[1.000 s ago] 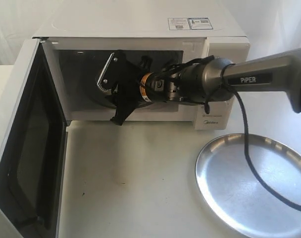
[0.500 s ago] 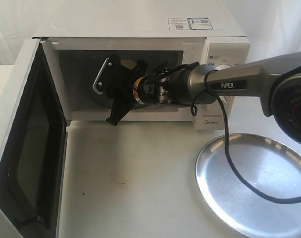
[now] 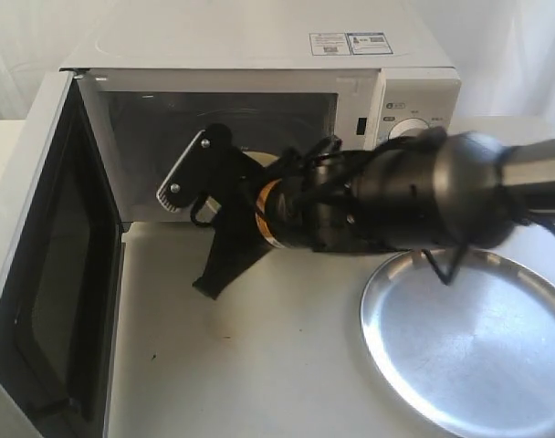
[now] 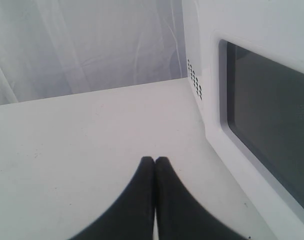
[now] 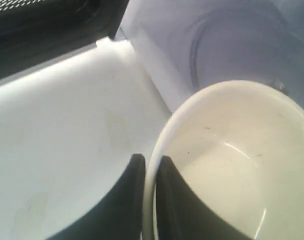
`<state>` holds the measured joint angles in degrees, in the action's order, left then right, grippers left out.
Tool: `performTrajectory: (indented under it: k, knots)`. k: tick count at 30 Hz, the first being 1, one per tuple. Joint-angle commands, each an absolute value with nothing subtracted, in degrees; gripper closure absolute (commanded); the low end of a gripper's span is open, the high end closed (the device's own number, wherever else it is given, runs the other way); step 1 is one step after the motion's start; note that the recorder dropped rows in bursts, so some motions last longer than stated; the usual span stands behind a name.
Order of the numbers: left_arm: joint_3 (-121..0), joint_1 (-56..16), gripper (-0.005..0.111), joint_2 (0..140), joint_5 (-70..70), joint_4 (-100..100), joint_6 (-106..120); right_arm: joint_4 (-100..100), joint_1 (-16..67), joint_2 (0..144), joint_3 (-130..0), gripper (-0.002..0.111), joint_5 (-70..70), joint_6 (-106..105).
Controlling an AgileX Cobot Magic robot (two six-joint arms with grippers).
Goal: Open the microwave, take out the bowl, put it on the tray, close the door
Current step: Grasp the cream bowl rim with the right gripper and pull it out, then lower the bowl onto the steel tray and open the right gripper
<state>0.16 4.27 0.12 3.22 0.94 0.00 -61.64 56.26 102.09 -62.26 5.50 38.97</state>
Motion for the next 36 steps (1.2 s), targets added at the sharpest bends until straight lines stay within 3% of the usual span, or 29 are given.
performTrajectory:
  k: [1, 4, 8, 19, 23, 31, 34, 36]
  knots:
    - [0.0, 4.2, 0.107, 0.0, 3.4, 0.5, 0.0, -61.3, 60.4, 90.6, -52.6, 0.108, 22.4, 49.1]
    - [0.0, 4.2, 0.107, 0.0, 3.4, 0.5, 0.0, -61.3, 61.6, 84.5, -46.4, 0.108, 35.5, 55.2]
    - [0.0, 4.2, 0.107, 0.0, 3.4, 0.5, 0.0, -64.5, 61.6, 80.0, -37.6, 0.108, 42.3, 64.8]
    - [0.0, 4.2, 0.107, 0.0, 3.4, 0.5, 0.0, -95.7, 59.2, 79.6, -18.4, 0.108, 38.1, 100.9]
    - [0.0, 4.2, 0.107, 0.0, 3.4, 0.5, 0.0, -99.9, 55.9, 79.6, -18.3, 0.108, 29.0, 104.2]
    - [0.0, 4.2, 0.107, 0.0, 3.4, 0.5, 0.0, -99.9, 55.9, 79.6, -18.2, 0.108, 30.4, 104.7]
    - [0.0, 4.2, 0.107, 0.0, 3.4, 0.5, 0.0, -99.9, 55.9, 79.6, -18.1, 0.094, 31.9, 106.9]
    - [0.0, 4.2, 0.107, 0.0, 3.4, 0.5, 0.0, -99.9, 55.9, 79.6, -18.1, 0.073, 31.9, 106.9]
